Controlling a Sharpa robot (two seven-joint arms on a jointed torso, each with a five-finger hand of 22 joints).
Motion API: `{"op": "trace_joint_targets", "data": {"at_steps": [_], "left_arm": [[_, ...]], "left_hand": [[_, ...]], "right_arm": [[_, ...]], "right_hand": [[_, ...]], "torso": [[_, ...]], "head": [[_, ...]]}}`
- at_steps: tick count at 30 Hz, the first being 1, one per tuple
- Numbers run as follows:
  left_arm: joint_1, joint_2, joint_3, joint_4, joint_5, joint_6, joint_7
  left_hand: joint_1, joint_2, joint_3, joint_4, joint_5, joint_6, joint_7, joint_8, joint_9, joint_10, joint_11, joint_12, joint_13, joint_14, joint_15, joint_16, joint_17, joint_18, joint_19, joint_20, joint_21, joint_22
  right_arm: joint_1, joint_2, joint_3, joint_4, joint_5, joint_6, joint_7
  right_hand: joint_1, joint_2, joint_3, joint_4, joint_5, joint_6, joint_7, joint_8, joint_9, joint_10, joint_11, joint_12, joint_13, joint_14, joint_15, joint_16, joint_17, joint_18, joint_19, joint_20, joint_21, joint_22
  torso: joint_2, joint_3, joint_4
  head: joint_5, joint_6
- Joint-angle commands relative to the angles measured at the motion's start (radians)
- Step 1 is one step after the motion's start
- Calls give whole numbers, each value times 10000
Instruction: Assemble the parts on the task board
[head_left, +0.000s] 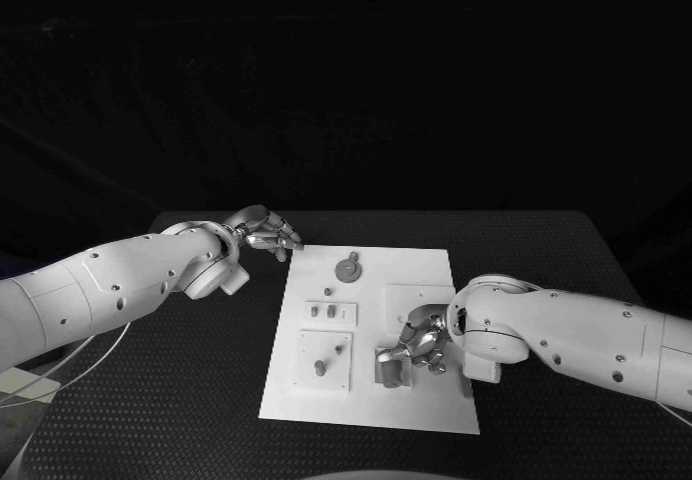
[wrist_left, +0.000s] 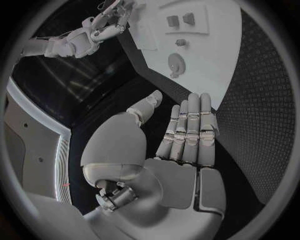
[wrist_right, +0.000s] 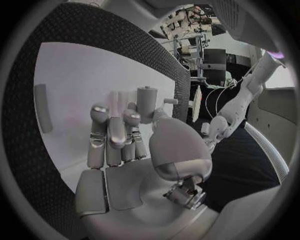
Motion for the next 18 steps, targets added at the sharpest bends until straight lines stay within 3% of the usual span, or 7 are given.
{"op": "trace_joint_targets", "data": {"at_steps": [1,18], "left_arm": [[6,21,6,23,53,47,94],[6,10,6,11,53,50,85]], "left_hand": [[-82,23,-8,53,26,-50,-2,27,-11,-64,-4,67,-18,63,-16,-69,14,182,4,27,10,-13],[-82,24,-9,61,26,-51,-2,28,-14,-66,-5,73,-24,70,-17,-87,42,184,4,26,12,-13]], "right_arm": [[-28,-18,-24,-63,-97,-106,-80],[-29,-76,-17,-90,-252,-496,-21]], "right_hand": [[-92,-23,15,-10,38,224,283,-17,10,-178,-93,-58,-11,-55,-33,-28,-5,613,-75,-8,-69,163],[-67,-41,32,-24,38,221,282,-22,5,-180,-93,-53,-13,-59,-33,-32,-11,613,-72,-18,-68,164]], "torso": [[-7,-10,-13],[-4,-13,6]], "head": [[2,7],[10,-11]]}}
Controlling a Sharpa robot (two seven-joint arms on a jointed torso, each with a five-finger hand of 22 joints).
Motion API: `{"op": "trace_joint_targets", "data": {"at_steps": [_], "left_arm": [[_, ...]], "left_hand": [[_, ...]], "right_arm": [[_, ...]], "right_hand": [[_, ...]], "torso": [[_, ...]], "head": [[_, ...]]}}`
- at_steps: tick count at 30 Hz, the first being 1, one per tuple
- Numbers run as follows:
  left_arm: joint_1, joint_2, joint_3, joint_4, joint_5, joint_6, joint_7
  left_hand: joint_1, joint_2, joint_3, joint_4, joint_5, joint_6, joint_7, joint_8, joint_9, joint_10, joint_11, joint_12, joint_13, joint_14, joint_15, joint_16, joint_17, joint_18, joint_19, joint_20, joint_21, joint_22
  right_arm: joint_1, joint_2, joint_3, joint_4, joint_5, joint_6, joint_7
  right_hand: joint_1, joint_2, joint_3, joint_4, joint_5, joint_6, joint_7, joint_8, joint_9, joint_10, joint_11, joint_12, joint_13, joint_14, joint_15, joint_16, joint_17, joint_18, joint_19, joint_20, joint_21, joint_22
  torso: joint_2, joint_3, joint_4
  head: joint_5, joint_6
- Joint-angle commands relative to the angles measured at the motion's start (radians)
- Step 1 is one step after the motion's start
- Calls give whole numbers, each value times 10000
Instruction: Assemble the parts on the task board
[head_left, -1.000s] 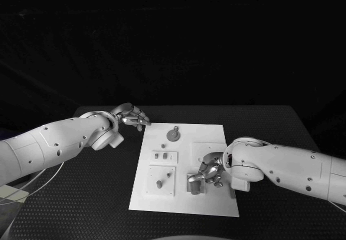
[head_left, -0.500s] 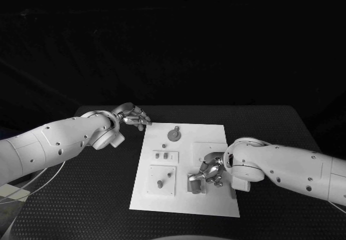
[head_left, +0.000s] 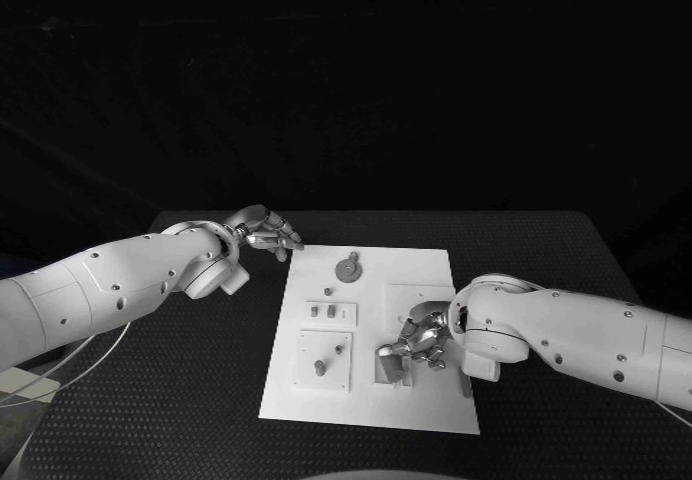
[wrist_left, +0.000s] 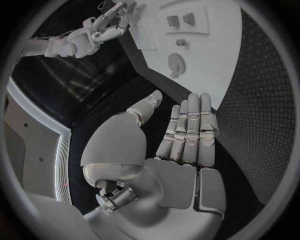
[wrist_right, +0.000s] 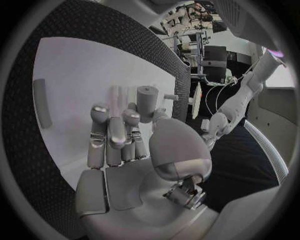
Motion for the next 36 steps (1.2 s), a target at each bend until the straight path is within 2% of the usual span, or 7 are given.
{"op": "trace_joint_targets", "data": {"at_steps": [1,8,13,18,27,36], "left_arm": [[6,7,6,11,53,52,81],[6,8,6,14,53,62,77],[6,4,6,15,53,59,73],[6,11,6,16,53,72,71],[6,19,6,12,53,77,70],[6,10,6,14,53,68,65]], "left_hand": [[-82,24,-9,61,26,-51,-2,28,-15,-68,-3,34,-15,70,-17,-50,12,185,4,26,12,-13],[-79,26,-8,64,26,-50,-2,30,-16,-68,-4,37,-18,73,-18,-60,26,186,4,26,13,-13],[-78,26,-8,64,26,-49,-2,31,-16,-69,-4,38,-19,74,-18,-64,31,186,4,26,13,-13],[-78,26,-8,65,26,-50,-2,31,-17,-70,-4,39,-21,75,-18,-68,36,186,3,26,13,-13],[-80,27,-9,69,26,-50,-2,31,-18,-71,-3,41,-23,76,-17,-75,45,185,3,27,14,-13],[-76,27,-9,70,26,-52,-2,32,-20,-73,-3,45,-27,80,-18,-89,64,186,2,27,14,-13]], "right_arm": [[-22,-46,-22,-43,-227,-145,-115],[-22,-138,-21,51,-227,-123,-111],[-22,-143,-20,49,-318,-304,-101],[-22,-130,-20,48,-318,-207,-105],[-22,-101,-20,49,-296,-257,-97],[-22,-92,-20,28,-335,-274,-104]], "right_hand": [[-67,-41,32,-24,38,219,283,2,4,-51,-37,-53,-13,-35,-57,-32,-7,598,-72,-20,-33,164],[-49,-63,37,-27,38,228,281,5,4,-46,-40,-48,-14,-13,-60,-20,20,598,-63,-27,-30,165],[-44,-69,40,-25,38,230,280,5,3,-44,-40,-46,-15,-18,-61,-24,10,598,-60,-30,-29,164],[-52,-74,40,-15,37,232,280,5,1,-43,-40,-44,-16,-20,-62,-26,5,598,-56,-32,-29,163],[-320,-221,53,6,37,224,287,-16,-29,-43,-35,-39,-44,-18,-57,-47,-8,598,-34,-39,-54,145],[-397,-264,63,6,37,218,285,-23,-36,-43,-30,-38,-50,-27,-57,-58,-22,598,-30,-41,-61,142]], "torso": [[1,-4,1],[-2,-6,-8],[0,-6,-12],[0,-3,-7],[-1,-3,-10],[1,-8,-9]], "head": [[8,-14],[19,-31],[18,-33],[16,-32],[-19,-29],[-22,-27]]}}
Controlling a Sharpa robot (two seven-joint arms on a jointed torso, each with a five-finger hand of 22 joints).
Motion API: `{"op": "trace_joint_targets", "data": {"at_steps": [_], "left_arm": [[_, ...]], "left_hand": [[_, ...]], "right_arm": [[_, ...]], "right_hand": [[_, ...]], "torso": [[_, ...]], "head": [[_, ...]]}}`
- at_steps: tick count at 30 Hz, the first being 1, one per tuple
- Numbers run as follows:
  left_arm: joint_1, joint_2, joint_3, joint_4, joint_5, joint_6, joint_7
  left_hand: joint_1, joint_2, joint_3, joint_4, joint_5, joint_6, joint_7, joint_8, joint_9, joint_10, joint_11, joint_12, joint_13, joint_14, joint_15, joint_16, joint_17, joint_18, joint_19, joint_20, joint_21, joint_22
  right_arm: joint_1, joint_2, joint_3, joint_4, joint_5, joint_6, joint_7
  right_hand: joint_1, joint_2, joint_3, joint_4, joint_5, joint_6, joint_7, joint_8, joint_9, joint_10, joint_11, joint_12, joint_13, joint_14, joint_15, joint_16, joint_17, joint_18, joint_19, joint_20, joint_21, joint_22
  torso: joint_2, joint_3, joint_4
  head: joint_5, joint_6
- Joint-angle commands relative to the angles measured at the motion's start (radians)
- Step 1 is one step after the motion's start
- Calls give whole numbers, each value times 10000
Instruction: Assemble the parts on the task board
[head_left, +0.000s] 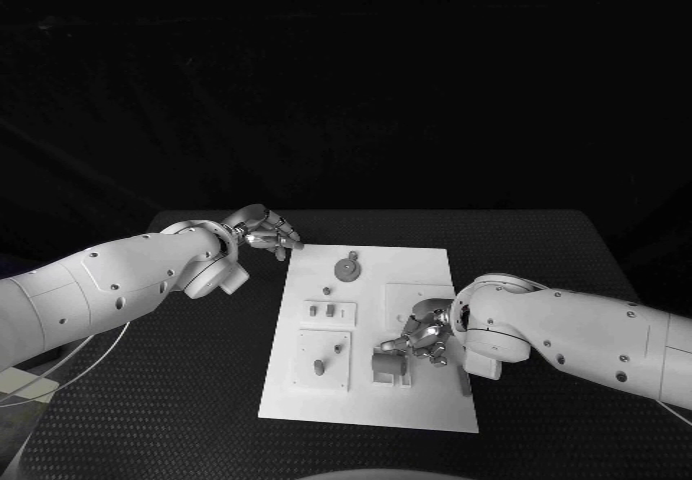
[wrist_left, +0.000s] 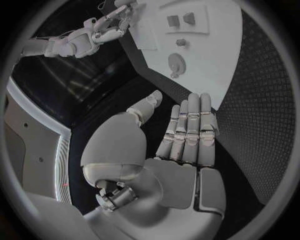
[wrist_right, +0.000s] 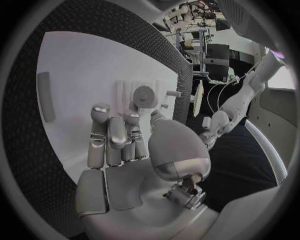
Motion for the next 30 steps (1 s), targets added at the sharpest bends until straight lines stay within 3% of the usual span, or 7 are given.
{"op": "trace_joint_targets", "data": {"at_steps": [1,16,24,25,30], "left_arm": [[7,10,6,19,52,65,68],[7,5,6,14,52,69,61],[7,-7,6,12,52,66,58],[7,-6,6,12,52,67,58],[7,2,6,11,52,93,54]], "left_hand": [[-75,26,-9,70,26,-52,-2,32,-12,-76,0,45,-11,80,-18,-50,13,186,2,26,14,-13],[-77,27,-11,73,26,-56,-1,31,-15,-80,1,47,-14,83,-17,-60,27,186,1,27,14,-12],[-77,27,-11,74,26,-56,-1,31,-15,-80,1,47,-14,83,-17,-60,28,186,1,27,14,-12],[-77,27,-11,74,26,-56,-1,31,-15,-80,1,47,-14,83,-17,-60,28,186,1,27,14,-12],[-84,30,-13,81,26,-58,1,30,-16,-82,2,47,-16,84,-16,-64,32,185,1,28,14,-13]], "right_arm": [[-22,3,-15,-20,-149,19,-65],[-22,-85,-16,62,-233,38,-23],[-21,-379,-10,429,-420,256,-11],[-21,-398,-9,460,-433,274,-12],[-21,-431,-4,531,-479,240,74]], "right_hand": [[-128,9,66,8,32,100,154,-52,-16,-14,0,-38,-11,-18,-66,-57,-11,574,-35,-49,-64,141],[-222,-41,122,8,35,72,162,-73,-32,-18,3,-35,-21,-21,-64,-67,-18,574,-28,-60,-80,134],[-222,-41,122,8,35,72,162,-73,-32,-18,3,-35,-21,-21,-64,-67,-18,574,-28,-60,-80,134],[-508,-439,-60,49,152,22,179,-101,-46,-40,34,-44,-25,-71,-46,-99,-73,544,-44,-34,-90,130],[-743,-588,355,8,35,17,179,-115,-74,-52,19,-36,-48,-69,-50,-128,-84,574,10,-97,-154,93]], "torso": [[0,-5,2],[2,0,10],[-4,2,-3],[-4,1,-7],[1,9,0]], "head": [[-1,4],[0,3],[14,2],[14,4],[26,0]]}}
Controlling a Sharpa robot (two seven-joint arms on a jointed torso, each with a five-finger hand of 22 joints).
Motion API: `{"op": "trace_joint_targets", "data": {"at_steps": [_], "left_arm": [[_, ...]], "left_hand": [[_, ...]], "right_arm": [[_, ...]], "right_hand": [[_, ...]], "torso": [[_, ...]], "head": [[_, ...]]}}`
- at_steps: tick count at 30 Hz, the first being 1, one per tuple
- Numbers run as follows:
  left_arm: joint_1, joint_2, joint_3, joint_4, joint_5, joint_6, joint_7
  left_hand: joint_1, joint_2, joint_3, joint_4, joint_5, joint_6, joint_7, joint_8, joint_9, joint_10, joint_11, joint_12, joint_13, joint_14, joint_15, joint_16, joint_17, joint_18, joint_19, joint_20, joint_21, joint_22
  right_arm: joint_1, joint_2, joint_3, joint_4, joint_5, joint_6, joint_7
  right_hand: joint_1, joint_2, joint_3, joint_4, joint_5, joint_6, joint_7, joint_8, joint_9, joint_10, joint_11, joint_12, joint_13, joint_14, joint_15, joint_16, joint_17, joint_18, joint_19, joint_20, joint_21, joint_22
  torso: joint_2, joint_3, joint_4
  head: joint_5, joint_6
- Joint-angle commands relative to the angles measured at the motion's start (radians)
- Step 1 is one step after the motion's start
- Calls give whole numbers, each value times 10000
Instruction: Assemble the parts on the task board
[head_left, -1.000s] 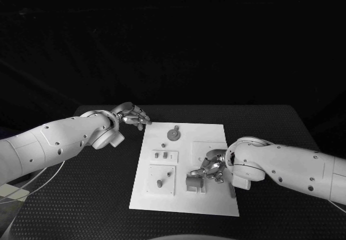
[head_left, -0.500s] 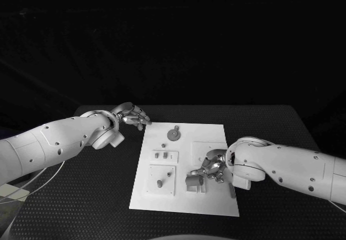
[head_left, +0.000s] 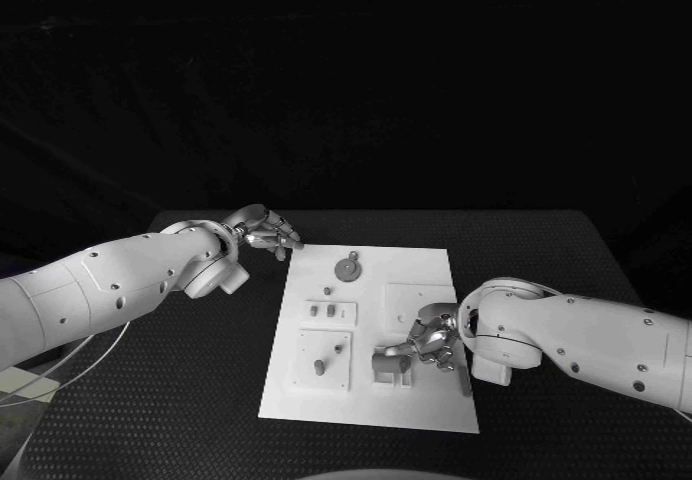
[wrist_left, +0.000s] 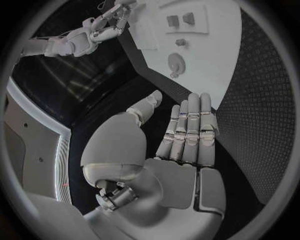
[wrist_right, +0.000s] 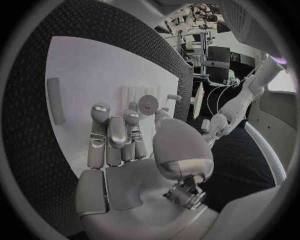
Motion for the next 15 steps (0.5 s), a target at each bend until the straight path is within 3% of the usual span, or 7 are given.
{"op": "trace_joint_targets", "data": {"at_steps": [1,7,15], "left_arm": [[7,15,6,10,52,95,56],[6,14,6,4,52,93,56],[6,17,6,9,52,84,56]], "left_hand": [[-86,31,9,60,26,-58,1,30,-17,-84,3,47,-19,84,-16,-66,13,185,1,29,14,-13],[-92,34,8,67,26,-60,2,29,-19,-87,4,47,-21,84,-15,-72,20,184,0,29,13,-14],[-99,37,6,75,26,-63,3,29,-20,-90,5,47,-23,85,-14,-79,27,184,-2,30,13,-14]], "right_arm": [[-9,-15,5,46,-193,168,93],[-9,-36,23,88,-197,84,142],[-9,-45,28,174,-175,413,220]], "right_hand": [[-34,11,180,-22,-65,40,111,-35,-18,-60,20,-32,-13,-30,-23,-75,-28,572,34,-76,-45,94],[21,5,251,-30,-65,38,114,-35,-21,-65,24,-23,-14,-21,-19,-74,-16,572,37,-80,-50,100],[301,51,352,-75,-67,103,97,12,-1,-57,10,13,-12,21,-28,-49,29,572,51,-85,-37,131]], "torso": [[3,14,4],[2,13,7],[5,-2,3]], "head": [[15,-7],[19,4],[17,2]]}}
